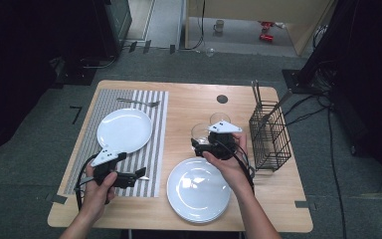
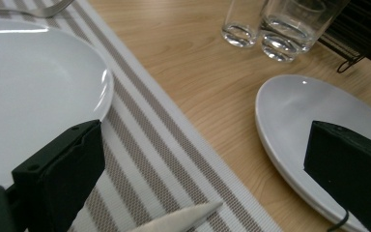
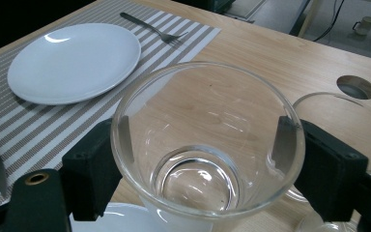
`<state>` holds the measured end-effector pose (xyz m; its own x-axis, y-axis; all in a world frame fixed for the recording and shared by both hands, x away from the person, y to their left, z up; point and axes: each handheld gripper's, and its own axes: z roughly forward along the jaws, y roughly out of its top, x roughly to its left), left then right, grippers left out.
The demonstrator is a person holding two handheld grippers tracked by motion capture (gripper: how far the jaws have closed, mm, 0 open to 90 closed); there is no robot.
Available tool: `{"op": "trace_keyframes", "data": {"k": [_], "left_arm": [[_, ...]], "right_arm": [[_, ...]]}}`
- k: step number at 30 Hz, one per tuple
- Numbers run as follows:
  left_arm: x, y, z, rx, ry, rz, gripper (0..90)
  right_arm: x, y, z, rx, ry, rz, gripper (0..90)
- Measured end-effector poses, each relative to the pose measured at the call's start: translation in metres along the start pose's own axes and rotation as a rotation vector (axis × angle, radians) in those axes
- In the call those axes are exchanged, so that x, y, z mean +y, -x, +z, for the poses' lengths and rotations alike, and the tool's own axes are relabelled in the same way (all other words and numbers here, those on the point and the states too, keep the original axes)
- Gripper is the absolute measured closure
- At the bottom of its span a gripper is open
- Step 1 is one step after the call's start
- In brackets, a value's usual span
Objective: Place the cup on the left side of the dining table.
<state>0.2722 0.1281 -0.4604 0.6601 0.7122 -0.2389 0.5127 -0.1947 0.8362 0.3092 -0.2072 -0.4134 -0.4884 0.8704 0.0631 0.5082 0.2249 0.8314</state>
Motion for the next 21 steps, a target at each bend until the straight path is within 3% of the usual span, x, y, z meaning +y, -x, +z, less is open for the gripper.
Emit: {"op": "trace_keyframes", "data": {"k": [10,17,21], "left_arm": [[0.019,0.015,0.026,-0.072,0.058,0.031,1.2],[0.025,0.026,0.043,-0.092,0.076,0.075,5.4],[0.027,0.033,0.051,-0.134,0.086,0.108,5.5]], "right_arm": [[0.006,-0.009,-0.005,0.033,0.011,0.003,18.5],[0.011,-0.014,-0.007,0.064,0.021,0.007,18.5],[0.013,-0.018,-0.007,0.077,0.024,0.003,18.5]]}}
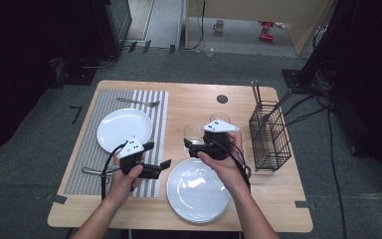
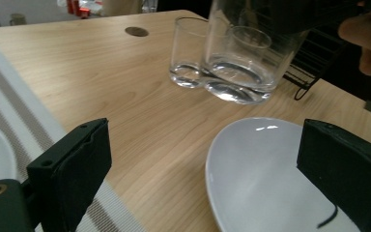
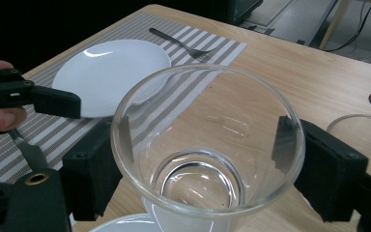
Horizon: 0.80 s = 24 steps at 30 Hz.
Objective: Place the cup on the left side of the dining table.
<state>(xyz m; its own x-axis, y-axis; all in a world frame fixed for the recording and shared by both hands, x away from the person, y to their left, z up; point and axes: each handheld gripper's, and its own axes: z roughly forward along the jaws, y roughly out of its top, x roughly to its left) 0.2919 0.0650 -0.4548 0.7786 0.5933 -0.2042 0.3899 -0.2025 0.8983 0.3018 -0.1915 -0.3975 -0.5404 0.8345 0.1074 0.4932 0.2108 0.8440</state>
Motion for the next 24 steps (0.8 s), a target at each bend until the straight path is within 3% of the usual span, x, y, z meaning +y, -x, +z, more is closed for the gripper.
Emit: {"op": "trace_keyframes", "data": {"k": [12,15,20,24], "left_arm": [[0.011,0.01,0.024,-0.025,0.006,0.037,5.5],[0.015,0.012,0.027,-0.056,0.022,0.039,5.6],[0.017,0.02,0.033,-0.092,0.049,0.095,5.6],[0.018,0.022,0.038,-0.092,0.059,0.104,7.7]], "right_arm": [[0.002,-0.013,0.002,0.044,-0.002,-0.028,18.5],[0.002,-0.016,0.003,0.057,0.003,-0.034,18.5],[0.003,-0.02,0.003,0.093,0.004,-0.038,18.5],[0.004,-0.022,0.001,0.105,0.009,-0.042,18.5]]}}
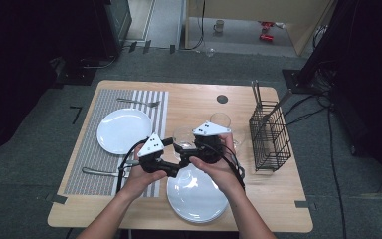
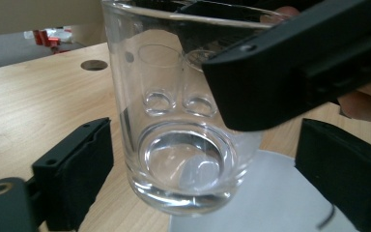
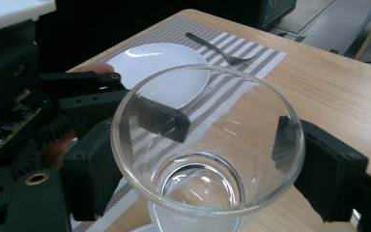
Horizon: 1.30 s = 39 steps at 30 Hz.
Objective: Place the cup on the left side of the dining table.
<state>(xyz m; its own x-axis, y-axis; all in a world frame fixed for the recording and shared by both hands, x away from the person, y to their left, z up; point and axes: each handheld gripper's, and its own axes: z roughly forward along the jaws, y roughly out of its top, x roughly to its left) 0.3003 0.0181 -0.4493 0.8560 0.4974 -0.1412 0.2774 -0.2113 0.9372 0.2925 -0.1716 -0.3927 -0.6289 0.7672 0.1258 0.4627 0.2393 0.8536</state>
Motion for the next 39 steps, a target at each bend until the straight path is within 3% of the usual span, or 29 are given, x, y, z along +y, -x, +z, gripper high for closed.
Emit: {"op": "trace_keyframes", "data": {"k": [2,4,9,20,27,31,39], "left_arm": [[0.0,0.001,0.001,-0.004,0.013,0.006,8.4],[0.001,0.001,0.002,0.018,0.025,0.009,14.5],[0.001,-0.001,0.004,0.022,0.024,0.018,15.8],[-0.001,-0.004,0.003,-0.028,0.047,0.032,20.8],[-0.003,-0.001,-0.002,-0.023,0.07,0.041,21.5],[-0.005,-0.004,-0.008,-0.009,0.083,0.011,21.7],[-0.01,-0.014,-0.025,0.046,0.098,0.004,21.8]], "right_arm": [[0.0,-0.001,-0.001,0.007,-0.001,-0.008,18.5],[-0.001,-0.002,-0.001,0.013,-0.003,-0.011,18.5],[-0.002,-0.004,-0.002,0.038,-0.002,-0.024,18.5],[-0.004,-0.006,0.0,0.07,-0.009,-0.028,18.4],[-0.006,-0.009,-0.001,0.089,0.003,-0.054,17.9],[-0.006,-0.012,-0.005,0.096,0.019,-0.056,12.3],[-0.002,-0.005,-0.023,0.113,0.073,-0.024,12.0]]}}
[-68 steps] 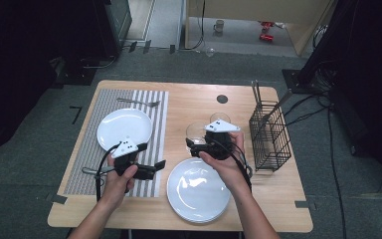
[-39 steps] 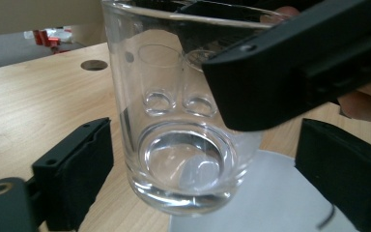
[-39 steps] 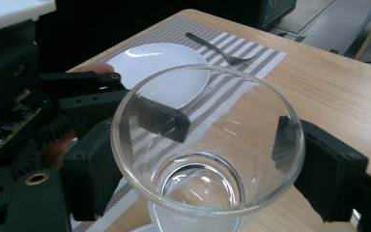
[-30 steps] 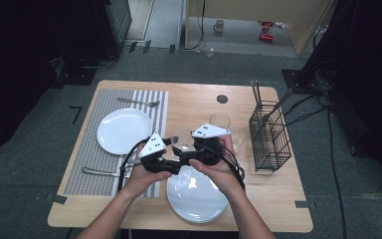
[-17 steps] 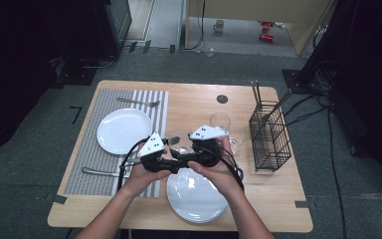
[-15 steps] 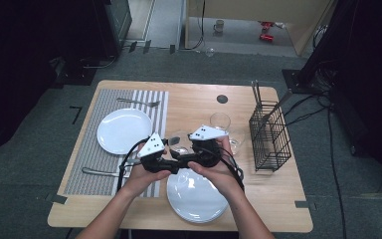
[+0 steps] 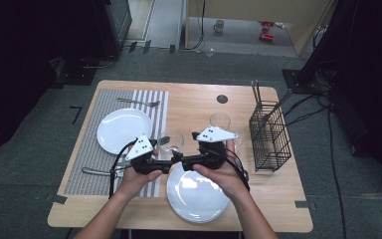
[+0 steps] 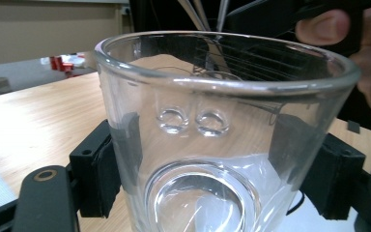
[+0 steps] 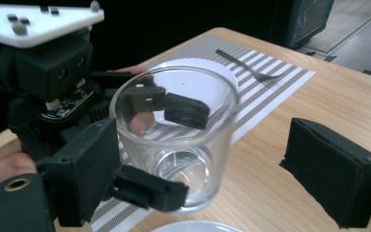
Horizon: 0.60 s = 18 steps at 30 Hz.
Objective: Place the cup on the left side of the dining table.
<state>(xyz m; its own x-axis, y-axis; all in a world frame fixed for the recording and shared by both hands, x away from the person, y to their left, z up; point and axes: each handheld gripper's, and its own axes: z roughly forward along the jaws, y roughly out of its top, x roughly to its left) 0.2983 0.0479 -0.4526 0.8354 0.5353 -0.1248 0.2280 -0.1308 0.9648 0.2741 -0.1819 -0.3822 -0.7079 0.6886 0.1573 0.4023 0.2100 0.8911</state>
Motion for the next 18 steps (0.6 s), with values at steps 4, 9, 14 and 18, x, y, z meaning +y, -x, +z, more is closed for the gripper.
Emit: {"op": "trace_keyframes", "data": {"k": [4,9,14,18], "left_arm": [[-0.004,-0.006,-0.007,0.027,-0.005,-0.011,21.7],[-0.01,-0.013,-0.018,0.056,-0.019,-0.021,21.8],[-0.016,-0.019,-0.026,0.089,-0.033,-0.022,21.7],[-0.021,-0.022,-0.031,0.091,-0.051,-0.033,21.7]], "right_arm": [[0.002,0.004,-0.011,-0.022,0.033,0.012,12.0],[-0.003,0.013,-0.02,-0.058,0.04,0.03,12.1],[-0.013,0.023,-0.027,-0.086,0.03,0.049,12.0],[-0.023,0.028,-0.03,-0.103,0.015,0.067,12.0]]}}
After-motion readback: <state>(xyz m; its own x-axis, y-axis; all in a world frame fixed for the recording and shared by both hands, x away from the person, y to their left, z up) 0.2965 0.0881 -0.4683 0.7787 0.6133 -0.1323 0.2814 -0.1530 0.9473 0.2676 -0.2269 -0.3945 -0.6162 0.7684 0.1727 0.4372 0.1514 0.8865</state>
